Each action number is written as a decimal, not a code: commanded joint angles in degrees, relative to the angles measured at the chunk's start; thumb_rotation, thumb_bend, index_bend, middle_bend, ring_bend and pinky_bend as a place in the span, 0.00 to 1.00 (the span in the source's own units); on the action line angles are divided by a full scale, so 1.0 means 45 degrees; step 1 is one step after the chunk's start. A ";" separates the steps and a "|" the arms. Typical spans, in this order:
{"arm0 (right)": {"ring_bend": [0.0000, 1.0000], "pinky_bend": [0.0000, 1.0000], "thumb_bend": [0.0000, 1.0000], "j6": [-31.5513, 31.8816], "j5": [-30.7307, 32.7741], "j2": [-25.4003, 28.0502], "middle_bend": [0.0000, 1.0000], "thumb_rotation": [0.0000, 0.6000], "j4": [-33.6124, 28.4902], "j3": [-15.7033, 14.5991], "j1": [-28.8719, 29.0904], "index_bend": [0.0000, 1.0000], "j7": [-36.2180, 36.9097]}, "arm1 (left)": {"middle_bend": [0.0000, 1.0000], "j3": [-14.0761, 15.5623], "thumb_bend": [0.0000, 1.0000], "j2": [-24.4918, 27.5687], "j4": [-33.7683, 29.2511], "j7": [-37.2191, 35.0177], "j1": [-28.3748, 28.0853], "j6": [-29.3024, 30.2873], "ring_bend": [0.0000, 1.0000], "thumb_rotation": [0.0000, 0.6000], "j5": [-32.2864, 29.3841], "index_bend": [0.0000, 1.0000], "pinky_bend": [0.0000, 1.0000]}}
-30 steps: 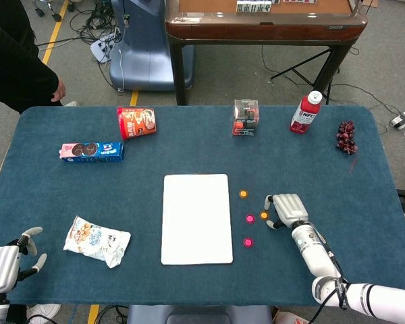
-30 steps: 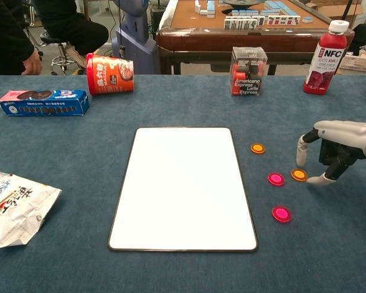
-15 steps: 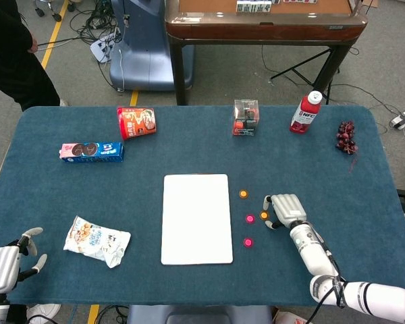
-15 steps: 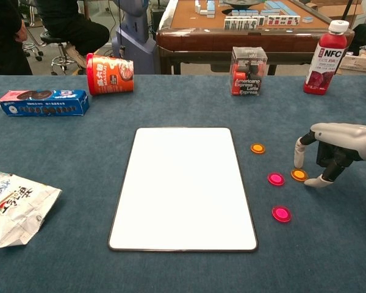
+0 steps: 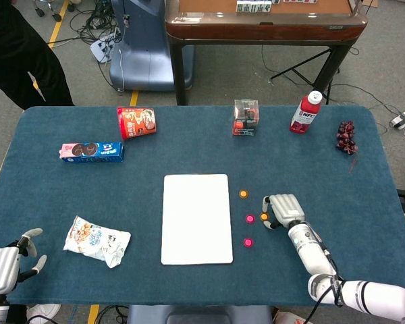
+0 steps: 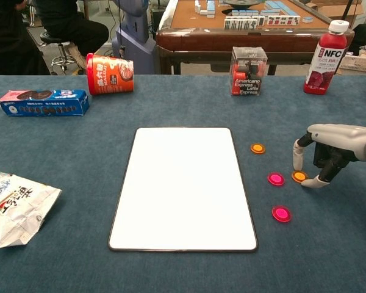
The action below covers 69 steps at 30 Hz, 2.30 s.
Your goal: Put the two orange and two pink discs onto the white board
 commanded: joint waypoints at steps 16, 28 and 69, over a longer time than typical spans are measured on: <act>1.00 1.00 0.29 0.0623 -0.0751 0.1086 1.00 1.00 -0.1358 0.0344 -0.0126 0.55 0.0517 | 0.62 -0.0104 0.31 0.0038 -0.0072 0.0039 -0.0046 -0.0023 0.56 1.00 -0.0037 0.33 0.75; 1.00 1.00 0.29 0.1220 -0.2083 0.1899 1.00 1.00 -0.3918 0.0675 0.0419 0.55 -0.0285 | 0.62 -0.0356 0.31 0.0280 -0.0374 0.0136 -0.0258 -0.0097 0.56 1.00 -0.0105 0.33 0.75; 1.00 1.00 0.00 0.1351 0.0697 -0.1556 1.00 1.00 -0.2800 0.0375 0.2447 0.30 -0.2583 | 0.62 -0.0124 0.31 0.0204 -0.0121 -0.0182 0.0075 0.0025 0.56 1.00 -0.0249 0.34 0.75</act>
